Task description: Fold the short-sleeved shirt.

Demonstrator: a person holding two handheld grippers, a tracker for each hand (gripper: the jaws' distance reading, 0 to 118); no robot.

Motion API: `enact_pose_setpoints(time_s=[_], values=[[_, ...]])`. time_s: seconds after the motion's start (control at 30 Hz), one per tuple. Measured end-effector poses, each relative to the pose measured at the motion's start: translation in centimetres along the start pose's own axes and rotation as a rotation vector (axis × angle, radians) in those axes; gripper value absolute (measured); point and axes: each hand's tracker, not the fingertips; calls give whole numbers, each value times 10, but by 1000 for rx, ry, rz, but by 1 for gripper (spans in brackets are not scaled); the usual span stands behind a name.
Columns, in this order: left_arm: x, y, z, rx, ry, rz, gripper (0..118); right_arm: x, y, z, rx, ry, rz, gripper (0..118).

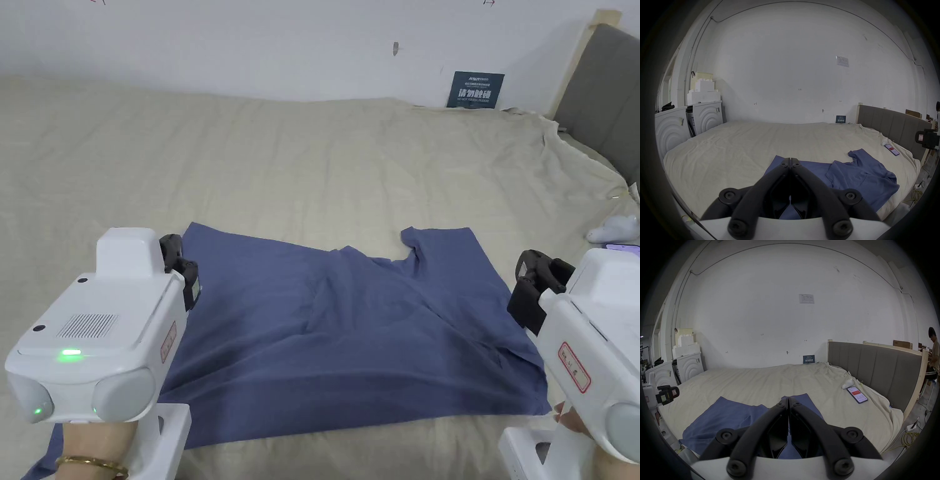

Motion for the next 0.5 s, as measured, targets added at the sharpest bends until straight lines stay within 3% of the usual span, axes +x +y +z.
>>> enact_pose_setpoints(time_s=[0.3, 0.47, 0.5], values=[[9, 6, -2, 2, 0, 1, 0, 0, 7, -22, -38, 6, 34, 0], [16, 13, -7, -6, -10, -2, 0, 15, 28, -71, -111, -10, 58, 0], [18, 14, -9, -5, -10, -1, 0, 19, 33, -86, -174, -15, 91, 0]])
